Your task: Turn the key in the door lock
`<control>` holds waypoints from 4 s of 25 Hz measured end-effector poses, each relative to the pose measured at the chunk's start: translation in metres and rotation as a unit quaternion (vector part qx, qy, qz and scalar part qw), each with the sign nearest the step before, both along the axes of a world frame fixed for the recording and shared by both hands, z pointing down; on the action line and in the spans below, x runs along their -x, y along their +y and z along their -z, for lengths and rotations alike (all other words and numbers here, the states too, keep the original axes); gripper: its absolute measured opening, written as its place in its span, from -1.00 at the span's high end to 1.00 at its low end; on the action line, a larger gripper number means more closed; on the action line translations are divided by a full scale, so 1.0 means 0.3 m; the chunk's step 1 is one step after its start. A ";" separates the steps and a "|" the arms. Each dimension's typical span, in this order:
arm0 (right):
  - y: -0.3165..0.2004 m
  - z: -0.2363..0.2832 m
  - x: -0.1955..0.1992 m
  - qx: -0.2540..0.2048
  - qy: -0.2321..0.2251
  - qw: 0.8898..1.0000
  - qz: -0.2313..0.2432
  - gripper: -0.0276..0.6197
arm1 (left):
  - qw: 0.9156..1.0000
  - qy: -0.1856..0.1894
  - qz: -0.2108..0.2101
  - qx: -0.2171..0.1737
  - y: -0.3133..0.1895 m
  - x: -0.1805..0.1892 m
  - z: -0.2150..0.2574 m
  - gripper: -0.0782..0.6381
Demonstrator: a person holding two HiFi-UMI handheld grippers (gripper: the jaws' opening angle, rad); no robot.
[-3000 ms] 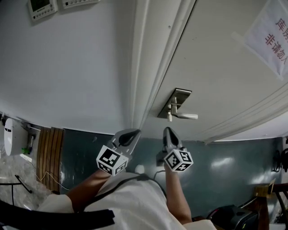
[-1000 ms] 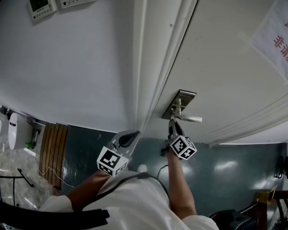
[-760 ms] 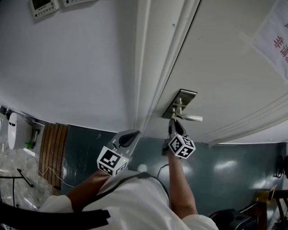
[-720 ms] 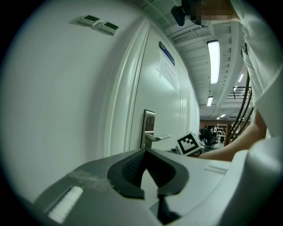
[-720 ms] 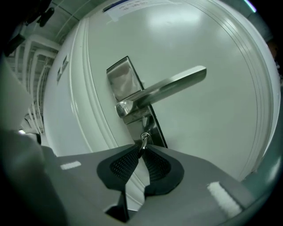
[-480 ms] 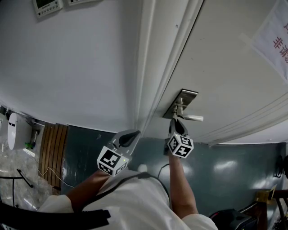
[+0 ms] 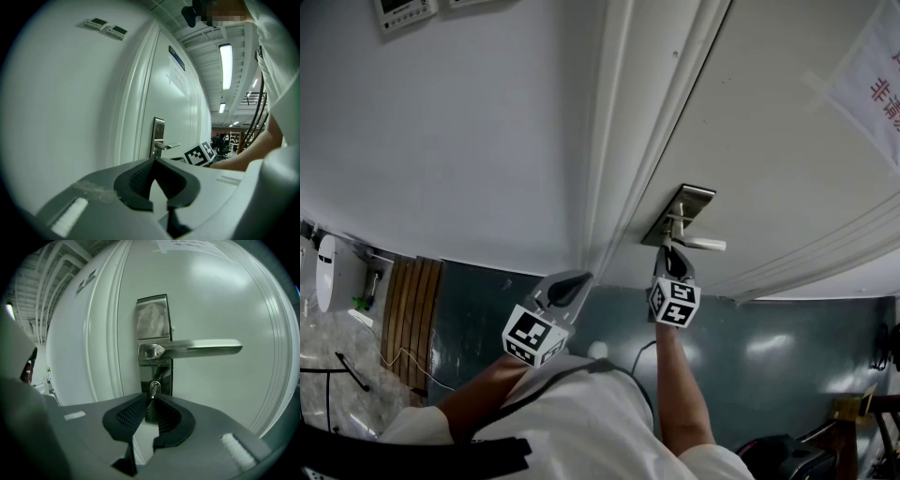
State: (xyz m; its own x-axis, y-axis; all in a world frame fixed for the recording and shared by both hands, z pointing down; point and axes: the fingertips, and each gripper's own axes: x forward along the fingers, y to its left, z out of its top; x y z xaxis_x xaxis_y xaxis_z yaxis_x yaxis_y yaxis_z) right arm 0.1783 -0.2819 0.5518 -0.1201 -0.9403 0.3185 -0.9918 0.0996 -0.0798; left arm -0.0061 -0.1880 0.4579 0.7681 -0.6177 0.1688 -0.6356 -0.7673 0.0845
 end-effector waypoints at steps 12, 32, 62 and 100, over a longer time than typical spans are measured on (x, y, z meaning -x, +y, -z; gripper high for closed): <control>0.000 0.009 0.011 0.000 0.095 0.995 0.021 0.73 | 1.000 -0.001 0.003 -0.001 0.004 0.000 0.002 0.77; -0.002 0.010 0.021 0.000 0.213 0.976 0.052 0.70 | 1.000 -0.005 0.006 -0.003 0.030 -0.010 0.006 0.77; 0.010 -0.025 0.044 0.001 0.548 0.815 0.187 0.73 | 1.000 0.003 0.010 -0.004 0.046 -0.006 0.007 0.77; 0.271 0.300 0.210 -0.114 0.087 0.984 0.104 0.89 | 1.000 0.010 -0.005 -0.014 0.019 -0.006 0.048 0.77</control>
